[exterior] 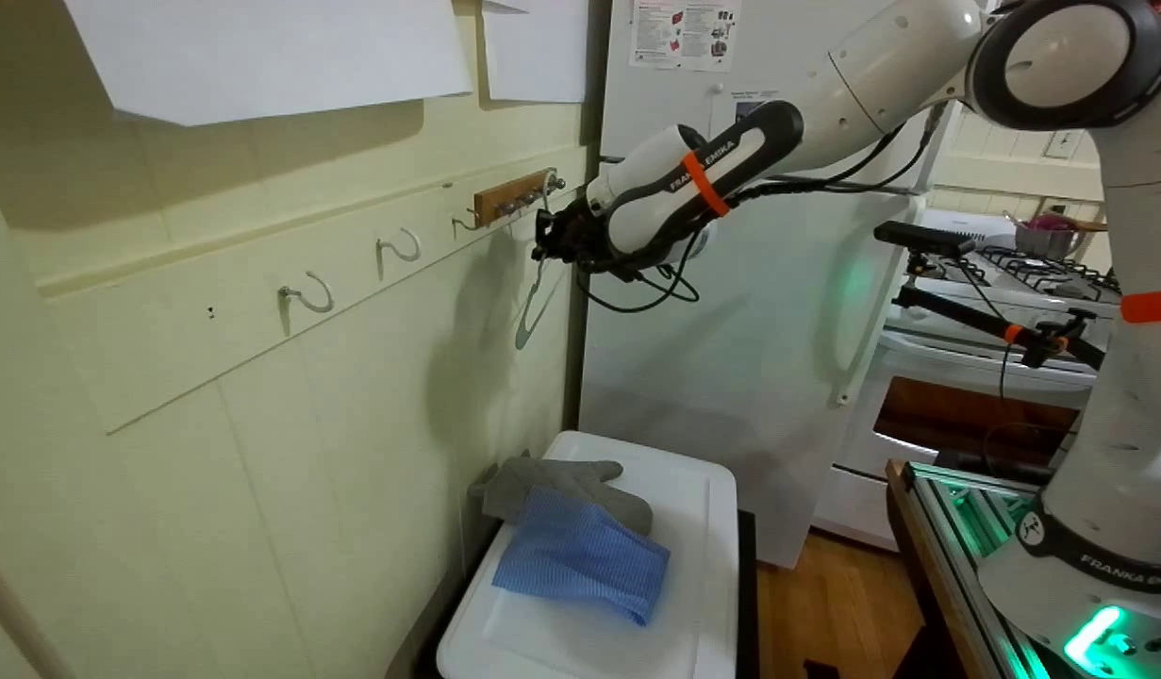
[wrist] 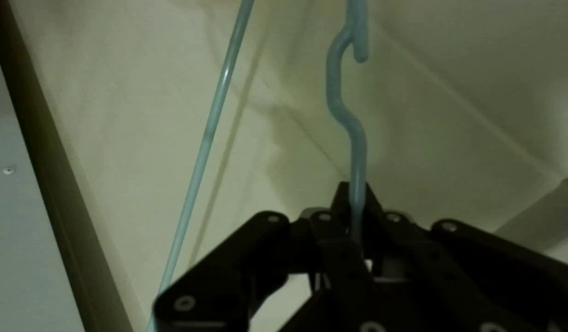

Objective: Move the clothes hanger to the next hook

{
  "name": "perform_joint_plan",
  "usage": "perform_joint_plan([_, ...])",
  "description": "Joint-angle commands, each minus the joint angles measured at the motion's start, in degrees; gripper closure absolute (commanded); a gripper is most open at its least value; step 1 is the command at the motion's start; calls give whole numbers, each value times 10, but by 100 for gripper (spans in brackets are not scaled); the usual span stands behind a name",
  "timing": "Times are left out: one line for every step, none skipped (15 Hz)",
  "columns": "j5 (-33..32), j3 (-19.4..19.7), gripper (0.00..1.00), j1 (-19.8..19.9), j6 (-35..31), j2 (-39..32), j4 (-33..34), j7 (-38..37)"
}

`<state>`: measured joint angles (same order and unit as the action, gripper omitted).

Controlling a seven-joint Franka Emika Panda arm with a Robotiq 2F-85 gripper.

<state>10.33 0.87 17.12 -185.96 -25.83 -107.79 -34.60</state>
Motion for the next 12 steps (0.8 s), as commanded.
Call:
perform_joint_plan([-2, -7, 99, 12, 54, 4, 22, 4])
perform_joint_plan([43, 5, 99, -4, 64, 3, 30, 42])
perform_joint_plan([49, 9, 99, -7, 75, 1, 36, 48])
perform_joint_plan([58, 13, 99, -10, 86, -1, 43, 58])
perform_joint_plan([64, 19, 99, -14, 98, -4, 50, 66])
perform_joint_plan([69, 24, 99, -17, 109, -8, 56, 73])
perform_joint_plan([72, 29, 99, -20, 119, -12, 63, 77])
perform_joint_plan([74, 34, 99, -23, 128, -15, 68, 80])
perform_joint_plan([75, 38, 99, -26, 136, -19, 72, 83])
perform_joint_plan([74, 44, 99, -30, 140, -23, 76, 83])
perform_joint_plan([74, 46, 99, -32, 145, -27, 80, 85])
perform_joint_plan([73, 51, 99, -35, 150, -31, 84, 84])
